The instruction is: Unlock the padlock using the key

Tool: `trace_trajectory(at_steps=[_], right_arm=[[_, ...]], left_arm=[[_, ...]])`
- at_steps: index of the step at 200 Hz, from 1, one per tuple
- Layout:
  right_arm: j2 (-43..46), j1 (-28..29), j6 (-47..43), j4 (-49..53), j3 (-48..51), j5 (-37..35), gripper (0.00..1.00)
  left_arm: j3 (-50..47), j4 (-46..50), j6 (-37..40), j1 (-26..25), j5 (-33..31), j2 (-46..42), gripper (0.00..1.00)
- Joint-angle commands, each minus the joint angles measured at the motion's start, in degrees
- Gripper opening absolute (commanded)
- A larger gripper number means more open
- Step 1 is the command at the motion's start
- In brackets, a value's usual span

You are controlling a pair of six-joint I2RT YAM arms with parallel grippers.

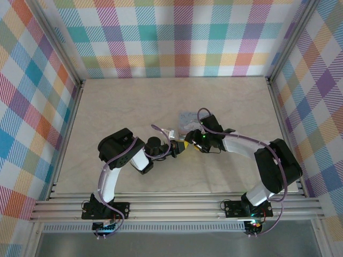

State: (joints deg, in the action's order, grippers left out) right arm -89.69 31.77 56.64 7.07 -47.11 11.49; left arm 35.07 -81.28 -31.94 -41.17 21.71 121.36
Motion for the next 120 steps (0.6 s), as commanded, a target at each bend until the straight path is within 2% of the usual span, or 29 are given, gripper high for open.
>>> trace_trajectory(at_steps=[1, 75, 120], right_arm=[[1.70, 1.01, 3.56, -2.06, 1.35, -3.75, 0.60], [3.30, 1.72, 14.17, -9.91, 6.26, -8.85, 0.59], [1.43, 1.82, 16.37, -12.61, 5.95, -9.29, 0.58]], left_arm=[[0.39, 3.49, -0.75, -2.03, 0.37, 3.35, 0.00], [-0.09, 3.62, -1.76, -2.60, 0.43, 3.27, 0.00], [-0.26, 3.67, -2.16, -3.15, 0.43, 3.00, 0.00]])
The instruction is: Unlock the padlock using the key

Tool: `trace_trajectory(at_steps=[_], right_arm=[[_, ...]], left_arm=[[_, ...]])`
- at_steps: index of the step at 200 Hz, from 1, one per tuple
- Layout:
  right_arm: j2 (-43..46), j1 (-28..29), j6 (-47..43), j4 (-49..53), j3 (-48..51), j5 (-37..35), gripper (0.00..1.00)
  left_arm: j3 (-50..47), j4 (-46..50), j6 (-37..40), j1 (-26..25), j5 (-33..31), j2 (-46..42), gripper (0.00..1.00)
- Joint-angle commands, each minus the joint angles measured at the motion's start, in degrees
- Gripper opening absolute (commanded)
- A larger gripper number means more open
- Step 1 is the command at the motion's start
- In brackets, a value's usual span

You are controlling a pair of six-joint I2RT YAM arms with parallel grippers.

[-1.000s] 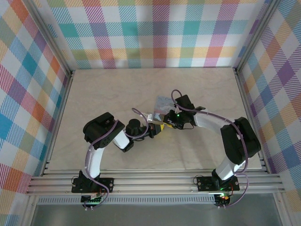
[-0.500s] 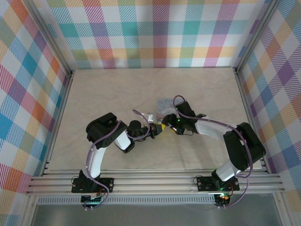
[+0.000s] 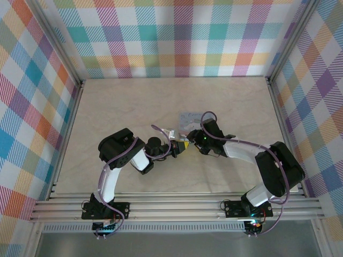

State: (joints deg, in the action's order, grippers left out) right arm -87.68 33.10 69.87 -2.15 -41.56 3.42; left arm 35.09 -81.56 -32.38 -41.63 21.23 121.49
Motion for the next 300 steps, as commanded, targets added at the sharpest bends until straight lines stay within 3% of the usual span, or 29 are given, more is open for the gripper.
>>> trace_trajectory(at_steps=[1, 58, 96, 174, 190, 242, 300], right_arm=[[-0.61, 0.48, 3.20, -3.43, 0.42, -1.22, 0.58], [-2.93, 0.56, 3.61, -2.83, -1.00, -0.83, 0.51], [-2.94, 0.59, 3.19, -0.36, -1.02, -1.24, 0.40], [-2.41, 0.57, -1.29, 7.29, -4.19, -0.30, 0.08], [-2.50, 0.57, -2.96, 9.82, -5.59, 0.51, 0.00], [-2.45, 0.56, -7.79, 16.00, -9.33, 3.31, 0.00], [-4.56, -0.22, -10.43, 20.43, -13.84, 10.20, 0.00]], left_arm=[[-0.29, 3.95, -1.68, -2.72, 0.83, 2.83, 0.00], [-0.43, 3.95, -1.88, -3.00, 0.56, 2.37, 0.00], [-0.54, 4.00, -2.07, -2.93, 0.92, 1.83, 0.00], [-0.73, 6.16, 0.80, -3.35, 0.77, -0.96, 0.00], [-0.42, 9.09, 3.10, -3.56, 0.14, -2.79, 0.00], [1.67, 18.77, 11.65, -4.62, -0.56, -7.40, 0.00], [6.21, 39.15, 33.93, -11.79, -13.72, -14.53, 0.00]])
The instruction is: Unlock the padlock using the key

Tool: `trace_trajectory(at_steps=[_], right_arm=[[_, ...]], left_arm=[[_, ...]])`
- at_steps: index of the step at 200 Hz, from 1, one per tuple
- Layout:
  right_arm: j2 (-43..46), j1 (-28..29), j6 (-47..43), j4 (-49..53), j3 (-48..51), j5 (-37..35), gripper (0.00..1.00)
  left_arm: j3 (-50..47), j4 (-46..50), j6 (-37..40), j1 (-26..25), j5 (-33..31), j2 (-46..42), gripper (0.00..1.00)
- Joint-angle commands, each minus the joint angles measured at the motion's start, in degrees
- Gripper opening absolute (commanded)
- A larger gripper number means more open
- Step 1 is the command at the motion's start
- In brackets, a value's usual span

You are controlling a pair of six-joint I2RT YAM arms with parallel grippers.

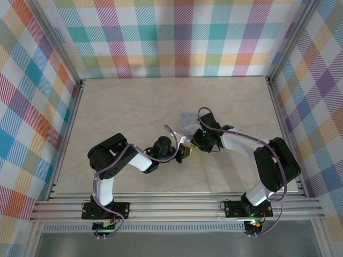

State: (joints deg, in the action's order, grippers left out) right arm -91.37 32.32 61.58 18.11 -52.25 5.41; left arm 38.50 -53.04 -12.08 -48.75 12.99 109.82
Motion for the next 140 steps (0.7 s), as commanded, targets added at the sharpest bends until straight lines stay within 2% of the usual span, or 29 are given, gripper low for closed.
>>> trace_trajectory(at_steps=[1, 35, 92, 112, 140], right_arm=[[-0.89, 0.56, -2.20, 0.16, -3.18, 8.26, 0.00], [-0.87, 0.29, -3.57, 1.69, -4.35, 9.40, 0.00], [1.66, 0.29, -4.28, -0.71, -2.78, 8.51, 0.00], [2.74, 0.30, -4.67, -0.30, -2.73, 8.10, 0.24], [5.20, 0.34, -5.30, 1.60, -2.44, 6.22, 0.42]], left_arm=[[2.94, 11.00, 13.82, -4.85, -5.81, -2.95, 0.00], [4.73, 16.70, 21.55, -8.37, -14.53, -4.95, 0.00], [3.70, 15.90, 14.65, -8.05, -12.53, -8.09, 0.00], [3.54, 14.72, 11.84, -7.27, -11.44, -7.37, 0.00], [3.42, 13.22, 9.12, -6.02, -10.28, -5.80, 0.00]])
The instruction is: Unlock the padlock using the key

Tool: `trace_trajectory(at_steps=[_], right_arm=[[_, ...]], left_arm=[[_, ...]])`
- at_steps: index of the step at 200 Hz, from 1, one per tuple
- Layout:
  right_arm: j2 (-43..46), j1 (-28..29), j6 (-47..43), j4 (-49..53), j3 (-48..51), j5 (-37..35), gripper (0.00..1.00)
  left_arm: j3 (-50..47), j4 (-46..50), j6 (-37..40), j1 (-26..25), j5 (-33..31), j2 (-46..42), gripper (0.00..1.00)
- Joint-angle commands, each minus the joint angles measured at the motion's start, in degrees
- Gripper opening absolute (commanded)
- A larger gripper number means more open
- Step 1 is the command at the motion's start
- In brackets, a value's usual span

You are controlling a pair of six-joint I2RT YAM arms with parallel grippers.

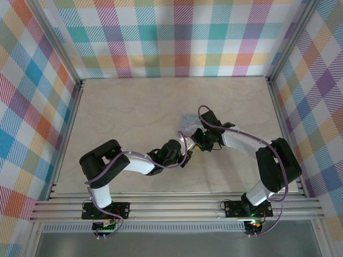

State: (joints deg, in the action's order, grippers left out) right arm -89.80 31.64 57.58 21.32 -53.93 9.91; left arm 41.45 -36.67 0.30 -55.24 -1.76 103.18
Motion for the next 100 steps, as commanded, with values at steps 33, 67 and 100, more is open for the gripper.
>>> trace_trajectory(at_steps=[33, 67, 100], right_arm=[[7.23, 0.59, -1.01, -0.79, 1.38, -1.01, 0.48], [9.82, -0.09, 1.04, -4.19, 5.77, -1.22, 0.51], [11.21, -0.44, 2.54, -6.20, 8.24, -0.61, 0.53]], left_arm=[[0.27, -3.02, -4.44, 1.17, 4.98, 0.91, 0.00], [0.21, -3.08, -7.18, 2.07, 6.74, 0.31, 0.00], [-0.24, -3.11, -7.93, 2.16, 7.21, 0.48, 0.00]])
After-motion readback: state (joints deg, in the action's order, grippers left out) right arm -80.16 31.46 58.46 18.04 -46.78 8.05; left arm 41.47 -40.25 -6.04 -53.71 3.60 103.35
